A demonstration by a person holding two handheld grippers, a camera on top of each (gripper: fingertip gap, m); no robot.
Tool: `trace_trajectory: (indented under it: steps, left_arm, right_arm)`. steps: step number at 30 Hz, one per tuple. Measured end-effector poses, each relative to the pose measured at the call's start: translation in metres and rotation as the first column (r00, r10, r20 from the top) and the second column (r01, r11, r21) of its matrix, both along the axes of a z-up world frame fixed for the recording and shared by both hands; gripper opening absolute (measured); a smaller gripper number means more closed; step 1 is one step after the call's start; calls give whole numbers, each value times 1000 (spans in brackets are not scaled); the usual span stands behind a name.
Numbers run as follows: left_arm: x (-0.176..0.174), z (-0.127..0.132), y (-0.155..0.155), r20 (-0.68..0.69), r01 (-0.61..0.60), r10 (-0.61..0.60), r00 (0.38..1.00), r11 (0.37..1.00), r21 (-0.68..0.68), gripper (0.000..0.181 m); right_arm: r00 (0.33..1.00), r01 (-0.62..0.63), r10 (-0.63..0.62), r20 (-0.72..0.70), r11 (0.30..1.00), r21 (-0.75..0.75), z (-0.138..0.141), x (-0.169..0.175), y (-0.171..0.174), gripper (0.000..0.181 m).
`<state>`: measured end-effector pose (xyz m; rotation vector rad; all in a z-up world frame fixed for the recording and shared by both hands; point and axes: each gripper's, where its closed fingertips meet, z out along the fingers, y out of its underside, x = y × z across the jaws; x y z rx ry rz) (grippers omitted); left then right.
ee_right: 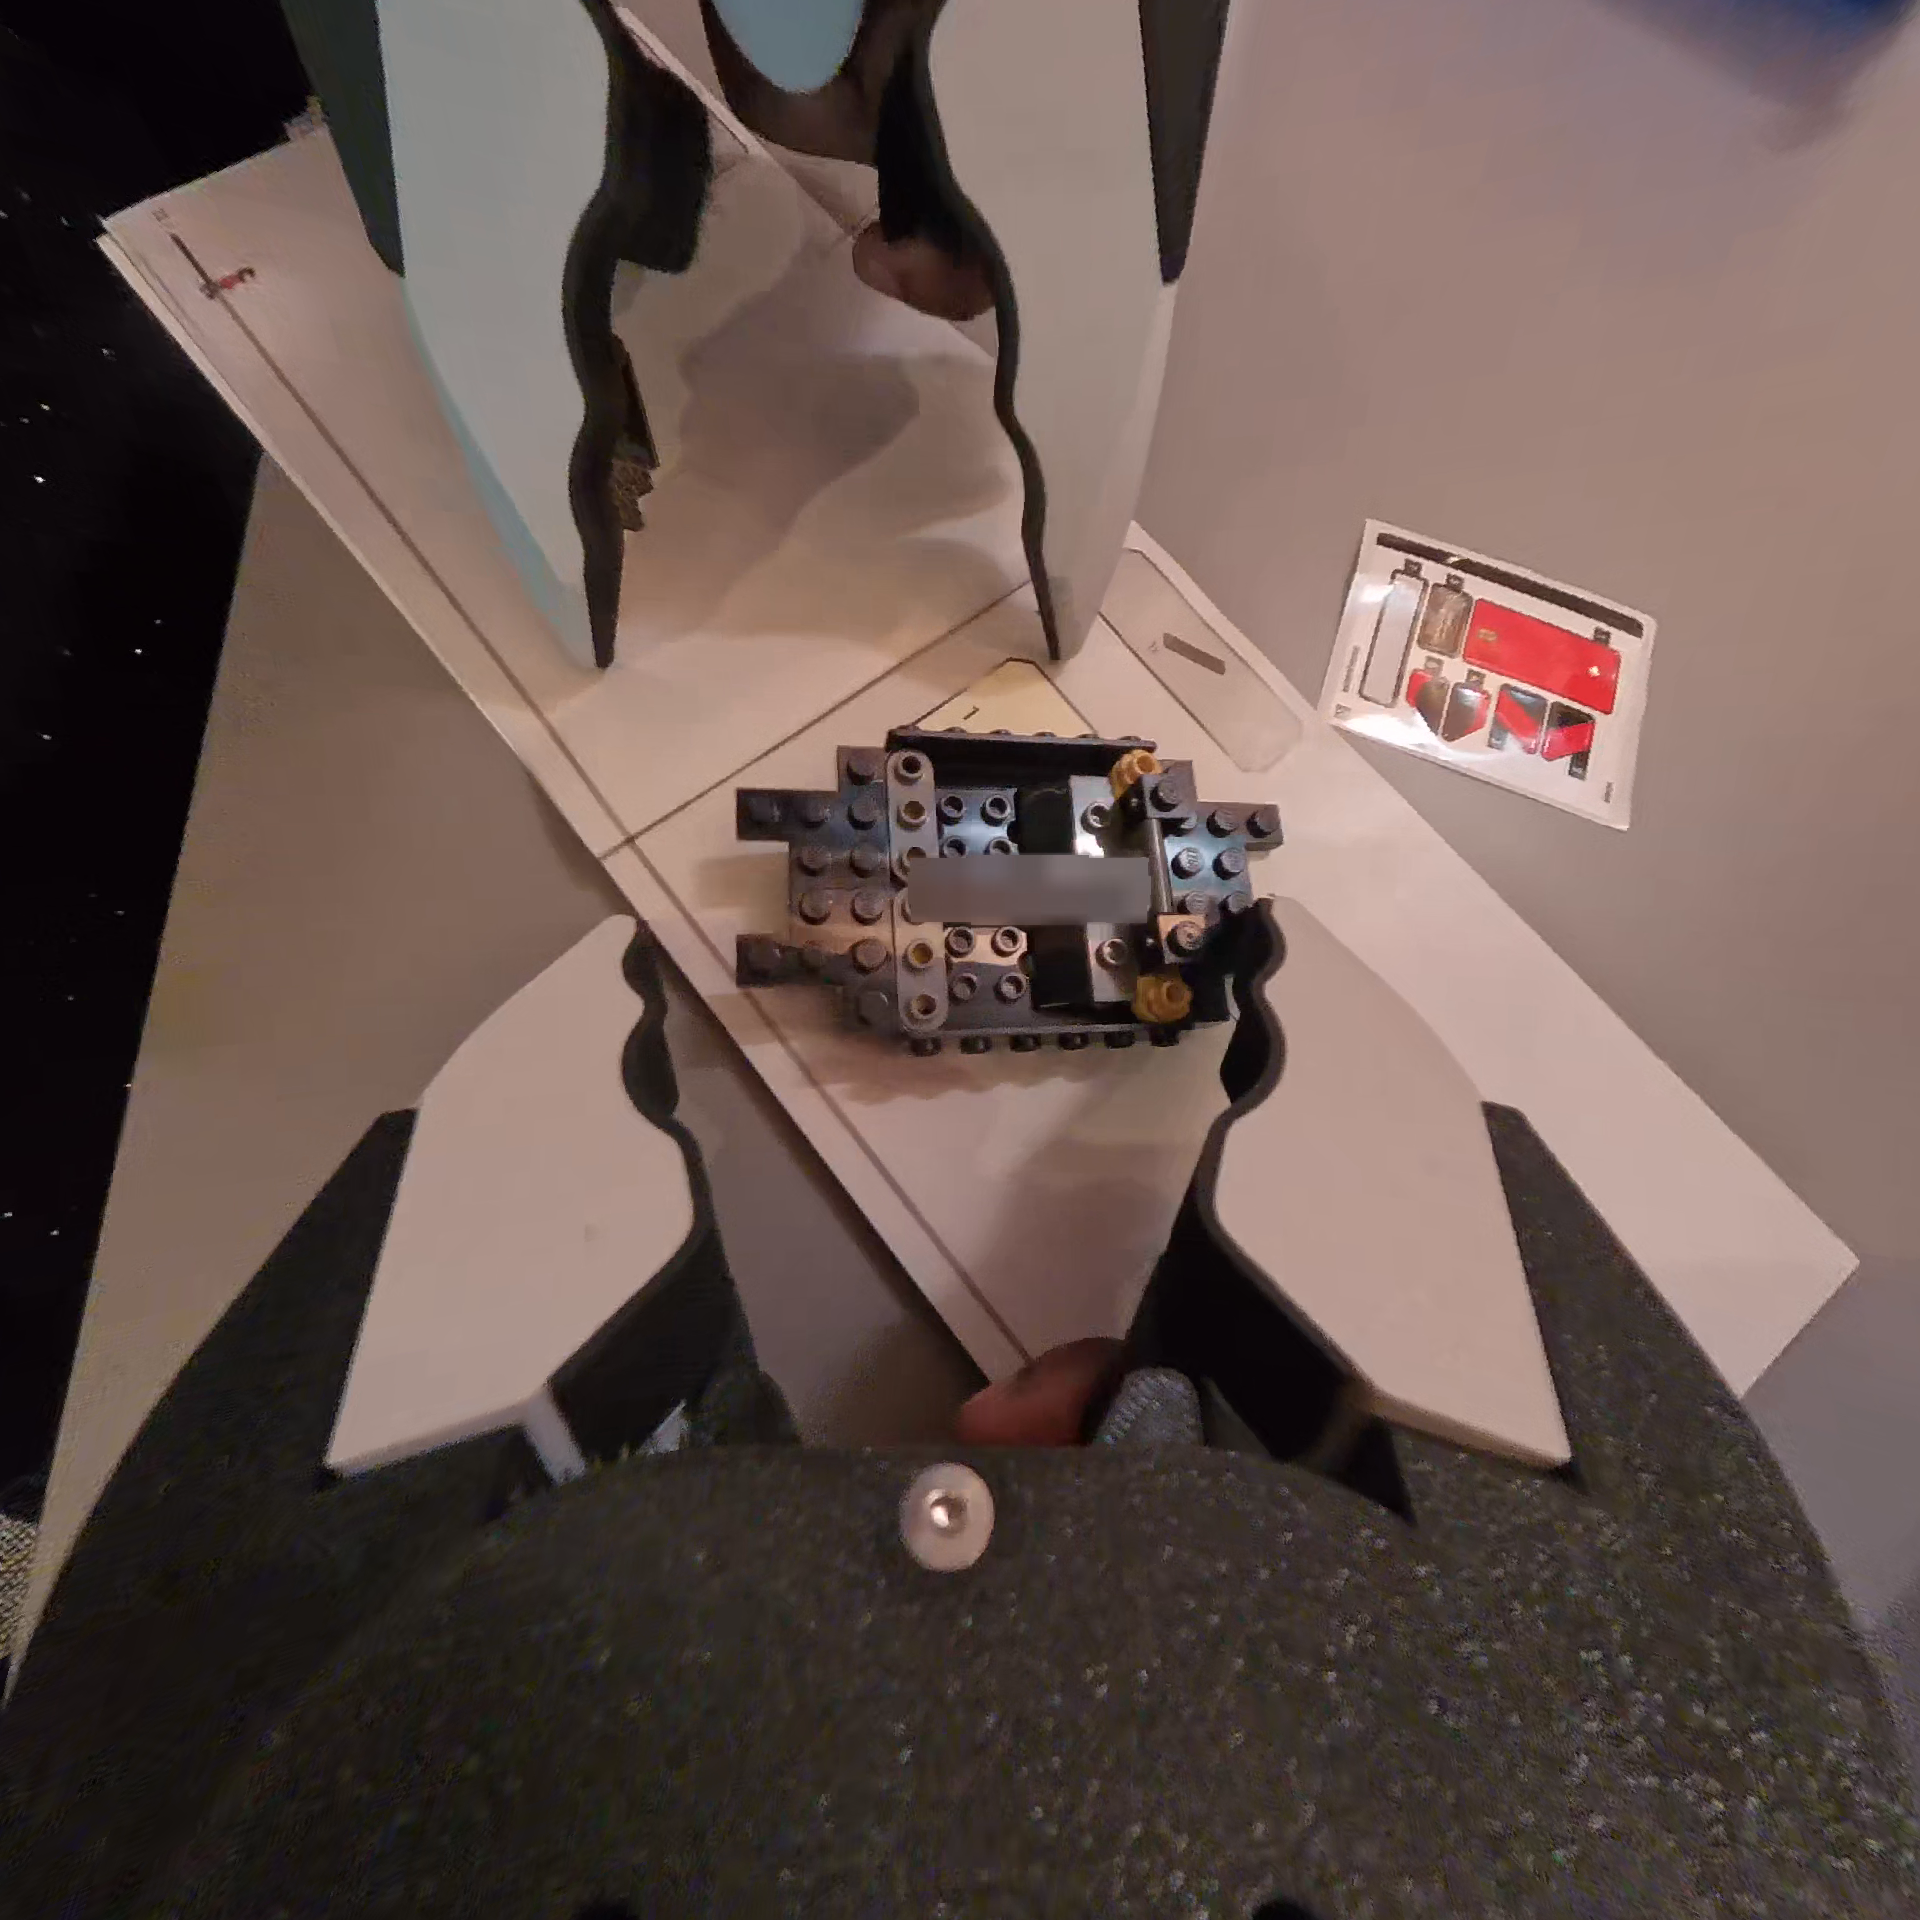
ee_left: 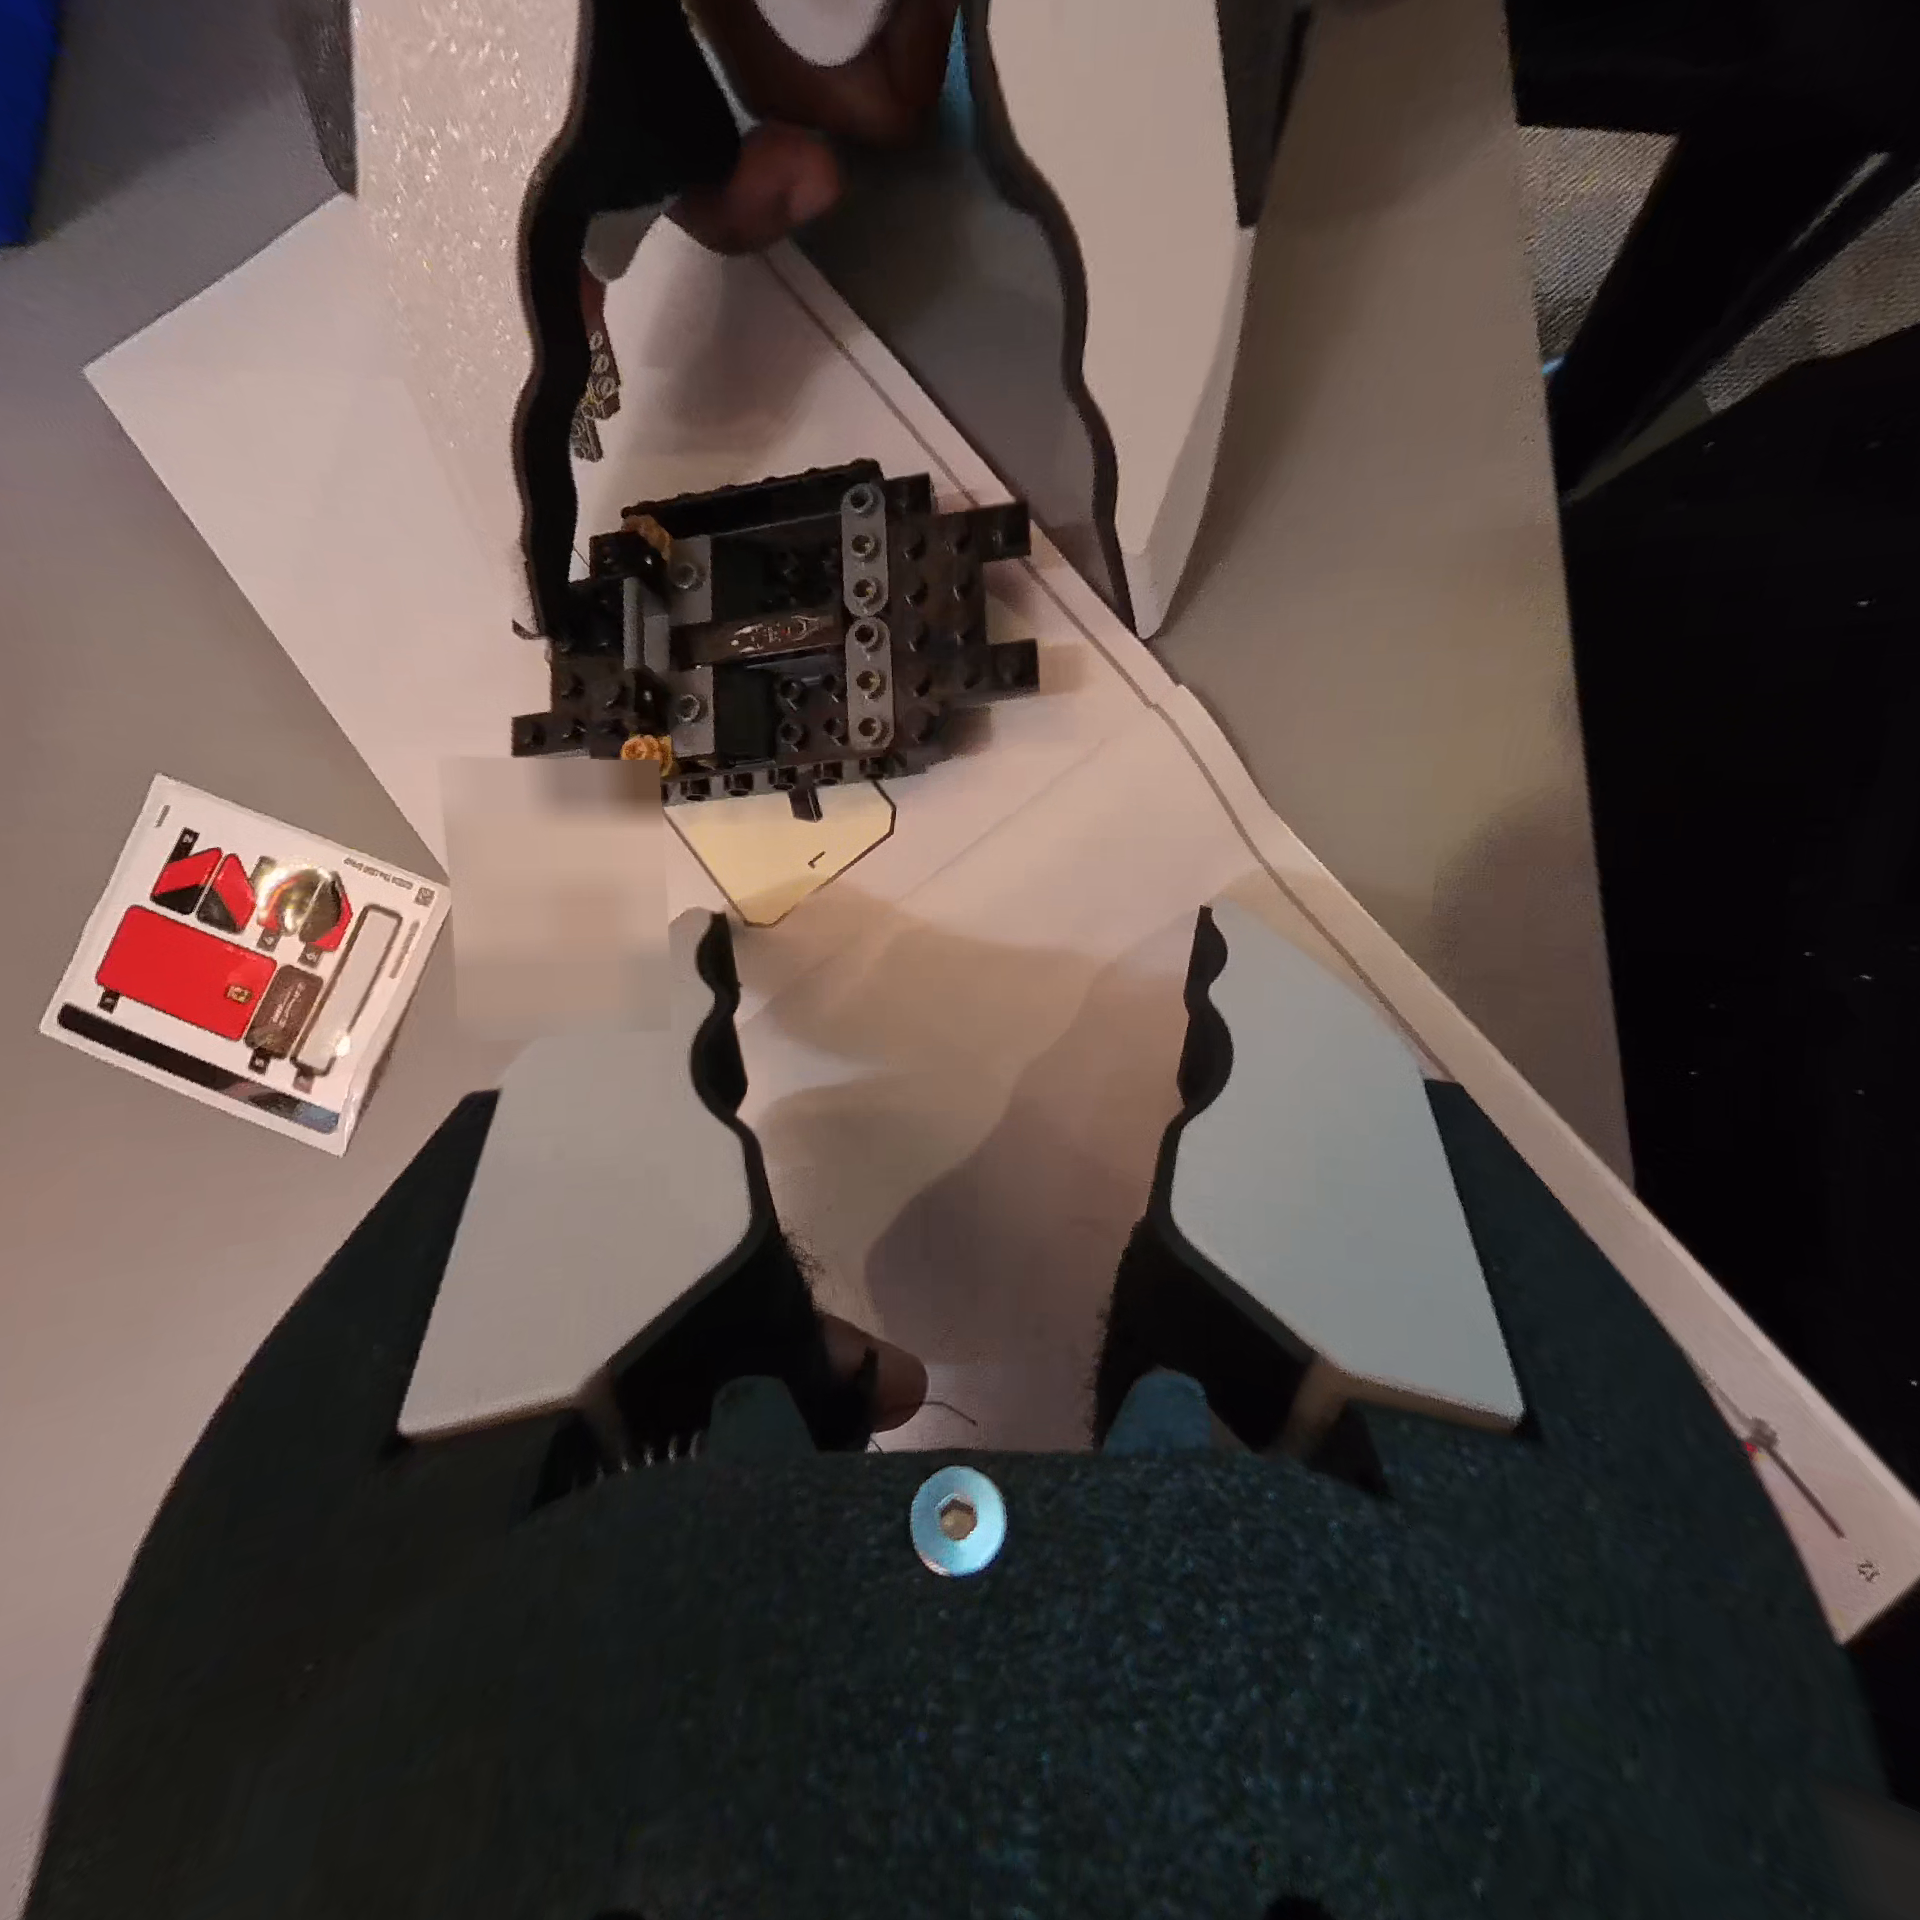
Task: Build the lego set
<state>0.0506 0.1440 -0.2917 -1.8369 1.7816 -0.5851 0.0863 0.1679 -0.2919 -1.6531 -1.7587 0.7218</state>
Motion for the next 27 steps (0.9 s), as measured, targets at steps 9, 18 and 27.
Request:
trace_trajectory:
  steps: [9, 18, 27]
  left_arm:
    - [-26, 2, 1, 37, 126, -127, 991, 992, 18, 56]
    - [-47, 4, -2, -65, 229, -223, 973, 968, 106, 44]
    - [-43, 21, -11, 6, 189, -190, 982, 977, 94, 80]
  right_arm:
    - [1000, -8, 8, -6, 1000, 11, 2, -3, -2, 90]
    - [1000, -26, 26, -4, 999, 22, 2, -2, -5, 89]
    - [998, 59, -59, 1, 998, -1, 4, 11, 14, 85]
